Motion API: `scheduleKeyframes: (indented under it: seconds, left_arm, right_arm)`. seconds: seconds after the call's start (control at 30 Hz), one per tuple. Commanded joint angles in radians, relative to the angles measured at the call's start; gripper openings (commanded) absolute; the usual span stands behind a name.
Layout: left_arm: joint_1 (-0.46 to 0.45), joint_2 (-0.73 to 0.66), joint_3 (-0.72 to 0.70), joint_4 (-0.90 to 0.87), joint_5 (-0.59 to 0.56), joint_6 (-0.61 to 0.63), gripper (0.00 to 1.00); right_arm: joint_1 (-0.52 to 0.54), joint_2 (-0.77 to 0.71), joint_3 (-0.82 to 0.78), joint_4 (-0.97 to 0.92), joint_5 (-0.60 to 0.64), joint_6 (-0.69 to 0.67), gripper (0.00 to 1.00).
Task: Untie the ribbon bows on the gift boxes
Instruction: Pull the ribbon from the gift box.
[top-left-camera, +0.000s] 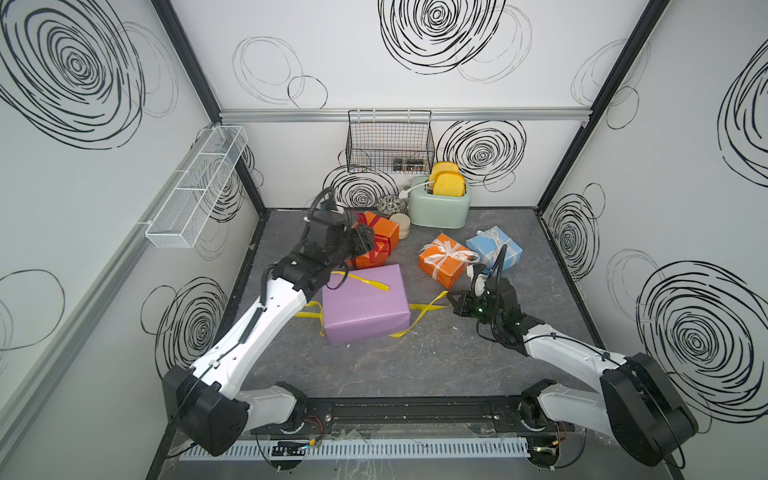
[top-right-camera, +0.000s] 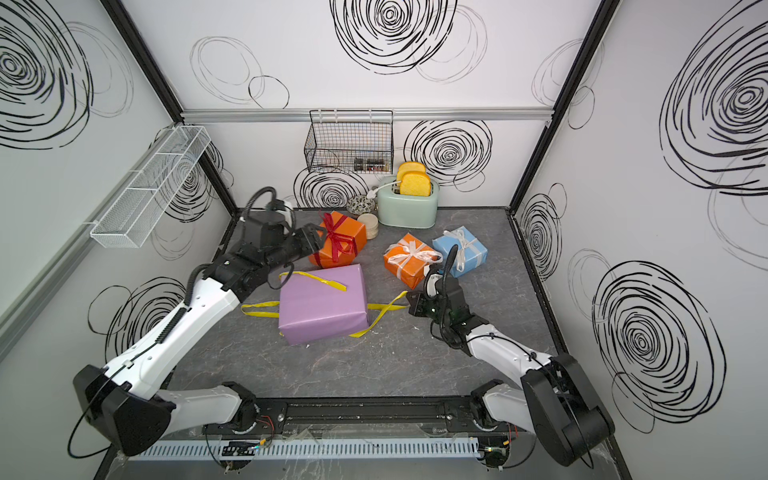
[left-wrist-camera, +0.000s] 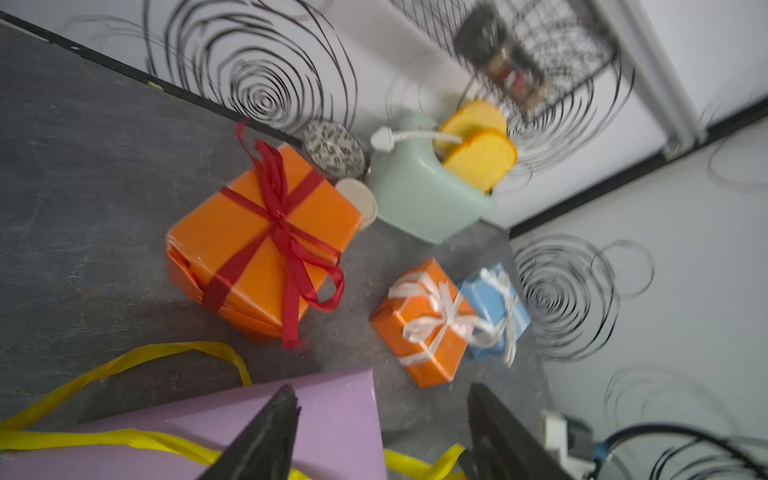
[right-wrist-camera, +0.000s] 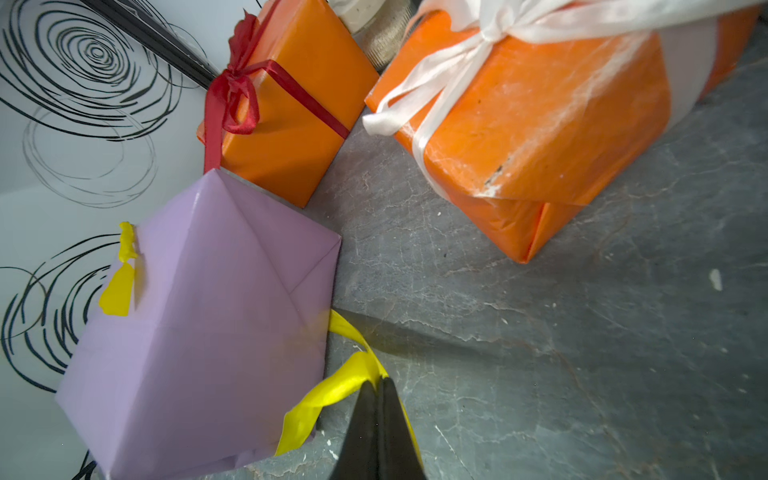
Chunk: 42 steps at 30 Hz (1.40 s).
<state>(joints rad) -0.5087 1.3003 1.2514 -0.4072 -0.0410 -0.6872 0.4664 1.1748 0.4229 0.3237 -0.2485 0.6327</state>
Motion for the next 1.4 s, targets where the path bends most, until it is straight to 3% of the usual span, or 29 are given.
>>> scheduleKeyframes:
  seconds: [0.0, 0.1, 0.37, 0.73, 1.07, 1.37]
  left_arm:
    - [-0.140, 0.041, -0.011, -0.084, -0.092, 0.119, 0.83]
    - [-0.245, 0.073, -0.023, -0.115, -0.139, 0.171, 0.98]
    - [-0.342, 0.167, -0.069, -0.132, -0.206, 0.253, 0.96]
    - [-0.366, 0.232, -0.096, -0.182, -0.354, 0.302, 0.96]
    - [-0.358, 0.266, -0.093, -0.223, -0.414, 0.310, 0.96]
    - [-0.347, 0.277, -0.093, -0.234, -0.439, 0.317, 0.96]
  right_arm:
    - [-0.004, -0.053, 0.003, 0.004, -0.013, 0.005, 0.00]
    - [-0.004, -0.089, 0.034, -0.038, -0.034, 0.005, 0.00]
    - [-0.003, -0.167, 0.147, -0.126, -0.102, 0.005, 0.00]
    - [-0.004, -0.227, 0.381, -0.223, -0.093, 0.002, 0.00]
    - [-0.009, -0.141, 0.765, -0.378, -0.036, -0.027, 0.00]
    - [-0.107, -0.067, 1.089, -0.500, -0.062, -0.028, 0.00]
